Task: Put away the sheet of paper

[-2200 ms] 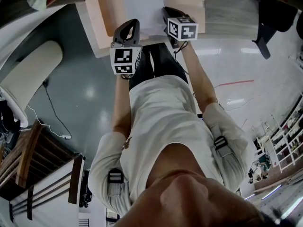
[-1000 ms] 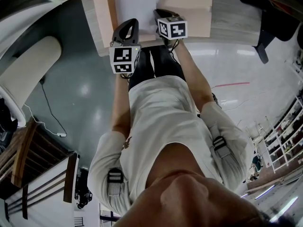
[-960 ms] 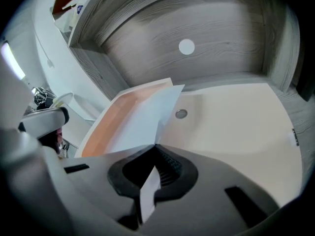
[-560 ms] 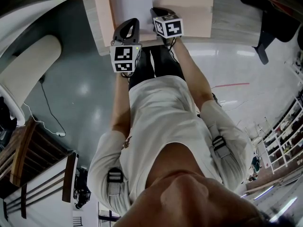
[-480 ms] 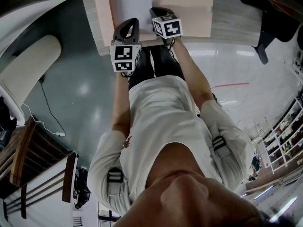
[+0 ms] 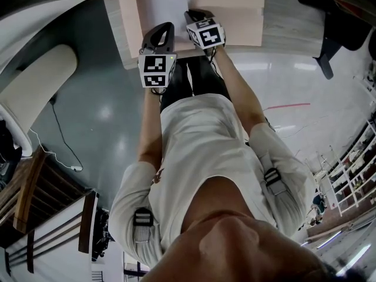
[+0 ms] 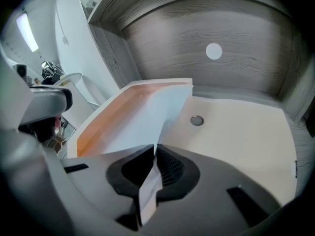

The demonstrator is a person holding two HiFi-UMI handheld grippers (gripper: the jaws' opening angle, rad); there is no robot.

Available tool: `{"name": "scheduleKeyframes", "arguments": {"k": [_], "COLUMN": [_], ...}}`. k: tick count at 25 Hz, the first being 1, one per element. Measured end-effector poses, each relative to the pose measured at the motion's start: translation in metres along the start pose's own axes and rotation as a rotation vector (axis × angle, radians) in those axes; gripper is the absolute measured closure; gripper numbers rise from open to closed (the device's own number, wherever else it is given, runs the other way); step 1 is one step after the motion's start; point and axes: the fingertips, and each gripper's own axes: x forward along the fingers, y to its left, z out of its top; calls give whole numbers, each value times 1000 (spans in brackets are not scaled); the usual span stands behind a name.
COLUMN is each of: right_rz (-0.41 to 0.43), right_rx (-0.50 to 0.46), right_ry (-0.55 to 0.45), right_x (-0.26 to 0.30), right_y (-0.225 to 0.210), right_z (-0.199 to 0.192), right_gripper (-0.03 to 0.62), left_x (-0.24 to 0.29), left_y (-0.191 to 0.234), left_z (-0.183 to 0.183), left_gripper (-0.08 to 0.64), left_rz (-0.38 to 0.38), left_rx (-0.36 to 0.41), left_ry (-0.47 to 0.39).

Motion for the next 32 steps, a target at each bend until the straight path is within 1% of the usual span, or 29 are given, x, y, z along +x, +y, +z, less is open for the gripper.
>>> {"name": "scheduleKeyframes", "arguments": {"k": [3,9,13,21,28,32], "right_rz": [5,-18,-21,-53,-73,-92], "right_rx": [-4,-26,-28,-43,-67,-78], "right_ry": [5,5,-32,-100,-228,-303], "right_x": [0,-7,-19,-56,-115,-149], "right_y": [1,0,0,0,12,20], "right_z": [-1,-1,4,18,47,65], "right_gripper": [543,469,468,468,482,498], "left_x": [-1,-2,-2,-4,-14,-23], "left_y": [-1,-2,-6,-16,-26,-30], "left_z": [2,7,12,27,53,73], "left_gripper": [538,538,538,538,538,538], "left_rz": [-5,-16,-29,-64,-105,-124], "left_rx": [6,18,27,60,80,109], "left_ry": [-3,-11,-19,-41,-80,-116]}}
